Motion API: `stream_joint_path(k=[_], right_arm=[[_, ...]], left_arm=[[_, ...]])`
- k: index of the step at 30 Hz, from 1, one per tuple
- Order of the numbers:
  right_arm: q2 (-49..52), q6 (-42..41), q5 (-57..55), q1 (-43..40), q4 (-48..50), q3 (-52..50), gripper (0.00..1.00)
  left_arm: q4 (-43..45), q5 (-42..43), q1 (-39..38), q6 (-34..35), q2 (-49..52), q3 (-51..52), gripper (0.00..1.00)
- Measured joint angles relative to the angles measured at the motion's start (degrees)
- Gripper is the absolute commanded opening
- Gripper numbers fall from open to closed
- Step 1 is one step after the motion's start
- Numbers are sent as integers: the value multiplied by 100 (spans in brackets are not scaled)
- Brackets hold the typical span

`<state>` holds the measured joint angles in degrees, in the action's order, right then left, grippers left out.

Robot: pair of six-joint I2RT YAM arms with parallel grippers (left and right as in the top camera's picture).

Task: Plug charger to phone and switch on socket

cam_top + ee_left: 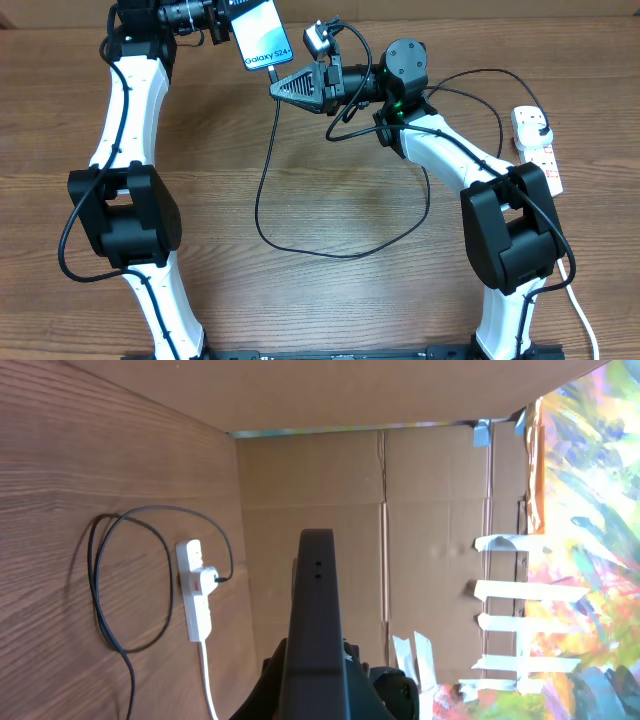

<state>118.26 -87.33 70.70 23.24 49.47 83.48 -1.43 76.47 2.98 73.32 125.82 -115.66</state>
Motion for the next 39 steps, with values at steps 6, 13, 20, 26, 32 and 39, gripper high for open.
stream_joint_path(k=[6,13,20,26,32,39], right_arm=[[0,-68,2,-24,0,0,4],[0,-96,2,-44,2,0,4],[0,-96,-9,-44,0,0,4],[0,-96,-4,-44,-2,0,4],[0,-98,0,-44,0,0,4],[0,-96,-4,-44,0,0,4]], left_arm=[[0,-9,4,0,0,0,4],[2,-31,11,0,0,0,4],[2,-44,11,0,0,0,4],[2,-66,-13,-2,0,0,4],[17,-87,-79,-20,0,0,4],[17,-85,-76,-22,0,0,4]])
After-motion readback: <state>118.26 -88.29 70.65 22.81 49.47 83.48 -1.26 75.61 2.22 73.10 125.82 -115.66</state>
